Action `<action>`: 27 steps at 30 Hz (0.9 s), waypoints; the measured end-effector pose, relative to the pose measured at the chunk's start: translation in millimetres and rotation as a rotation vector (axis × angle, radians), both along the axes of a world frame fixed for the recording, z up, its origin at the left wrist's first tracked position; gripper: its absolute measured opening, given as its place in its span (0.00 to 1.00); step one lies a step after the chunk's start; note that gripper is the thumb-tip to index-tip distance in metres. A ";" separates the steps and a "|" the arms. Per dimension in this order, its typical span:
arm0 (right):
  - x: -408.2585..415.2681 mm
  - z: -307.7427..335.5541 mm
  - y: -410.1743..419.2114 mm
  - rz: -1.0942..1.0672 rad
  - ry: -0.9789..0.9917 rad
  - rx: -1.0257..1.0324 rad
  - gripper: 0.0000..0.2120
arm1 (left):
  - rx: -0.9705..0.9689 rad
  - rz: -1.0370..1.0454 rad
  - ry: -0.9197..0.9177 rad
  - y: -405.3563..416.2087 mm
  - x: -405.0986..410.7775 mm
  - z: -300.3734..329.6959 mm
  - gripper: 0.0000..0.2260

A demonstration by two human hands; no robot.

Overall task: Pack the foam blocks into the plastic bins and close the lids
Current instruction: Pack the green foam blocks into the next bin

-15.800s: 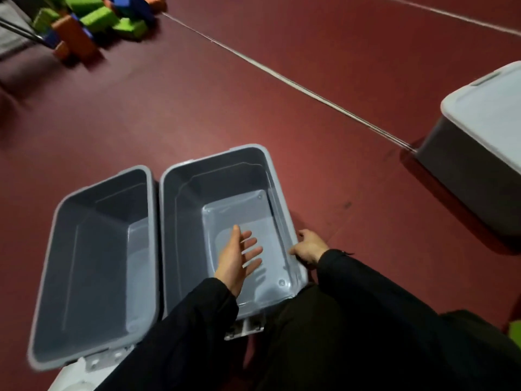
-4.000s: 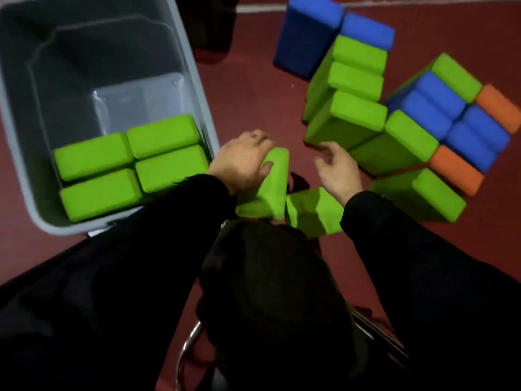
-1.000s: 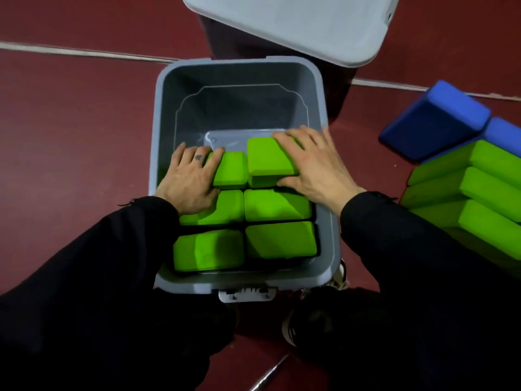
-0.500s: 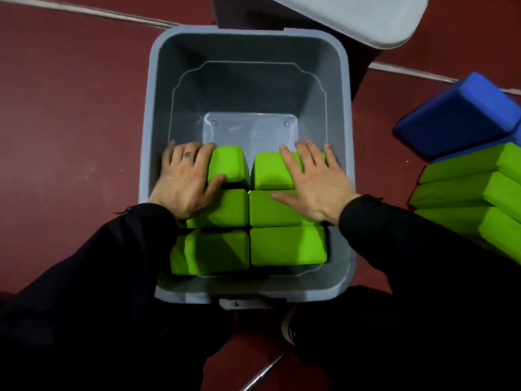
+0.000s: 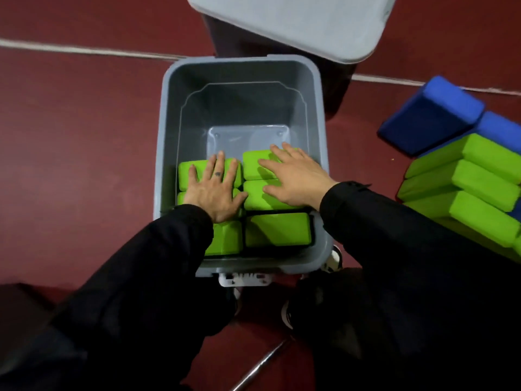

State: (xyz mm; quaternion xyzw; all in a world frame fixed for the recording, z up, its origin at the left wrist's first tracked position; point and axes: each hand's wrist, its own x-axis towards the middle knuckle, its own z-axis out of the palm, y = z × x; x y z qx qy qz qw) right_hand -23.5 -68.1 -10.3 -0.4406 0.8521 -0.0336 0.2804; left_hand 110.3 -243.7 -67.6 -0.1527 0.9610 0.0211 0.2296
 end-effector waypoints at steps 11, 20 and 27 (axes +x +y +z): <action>-22.2 84.2 166.6 -0.567 -0.014 -0.148 0.18 | -0.017 0.123 0.041 63.9 -36.5 10.6 0.44; -10.7 49.0 322.6 -0.984 -0.077 -0.154 0.17 | 0.395 -0.441 0.423 283.2 -118.8 57.8 0.32; 6.5 12.7 470.2 -1.278 0.075 0.028 0.29 | 0.380 -0.899 0.268 406.7 -161.2 57.5 0.31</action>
